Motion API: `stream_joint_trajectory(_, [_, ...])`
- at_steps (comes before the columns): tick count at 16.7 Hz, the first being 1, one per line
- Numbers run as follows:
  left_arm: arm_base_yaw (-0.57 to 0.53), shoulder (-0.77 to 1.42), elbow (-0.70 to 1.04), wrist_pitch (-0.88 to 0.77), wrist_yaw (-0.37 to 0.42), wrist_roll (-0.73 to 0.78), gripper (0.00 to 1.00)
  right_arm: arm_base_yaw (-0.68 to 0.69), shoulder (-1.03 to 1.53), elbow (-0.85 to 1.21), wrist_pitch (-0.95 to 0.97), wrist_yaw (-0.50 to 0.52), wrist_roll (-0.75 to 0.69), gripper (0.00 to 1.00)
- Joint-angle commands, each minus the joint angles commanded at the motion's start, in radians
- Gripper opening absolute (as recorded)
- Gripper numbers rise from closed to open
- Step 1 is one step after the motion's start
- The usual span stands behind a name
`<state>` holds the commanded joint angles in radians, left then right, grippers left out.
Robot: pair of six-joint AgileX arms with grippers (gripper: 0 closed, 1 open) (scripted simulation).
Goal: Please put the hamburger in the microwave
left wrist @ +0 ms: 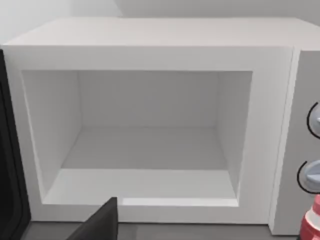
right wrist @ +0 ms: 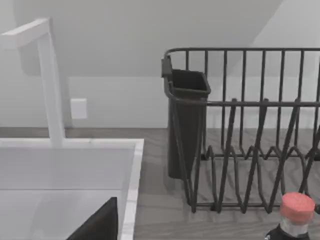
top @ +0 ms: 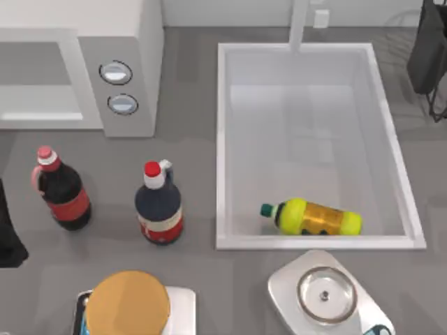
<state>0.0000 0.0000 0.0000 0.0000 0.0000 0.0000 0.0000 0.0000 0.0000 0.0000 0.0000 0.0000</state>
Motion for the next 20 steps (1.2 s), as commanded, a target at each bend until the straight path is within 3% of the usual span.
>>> stream_joint_trajectory(5, [0.015,0.064,0.056,-0.055,0.000,0.004,1.00,0.000,0.000,0.000,0.000,0.000,0.000,1.00])
stream_joint_trajectory(9, [0.056,0.293,0.251,-0.218,-0.001,0.015,1.00,0.000,0.000,0.000,0.000,0.000,0.000,1.00])
stream_joint_trajectory(20, [0.190,1.472,1.000,-0.765,-0.003,0.046,1.00,0.000,0.000,0.000,0.000,0.000,0.000,1.00])
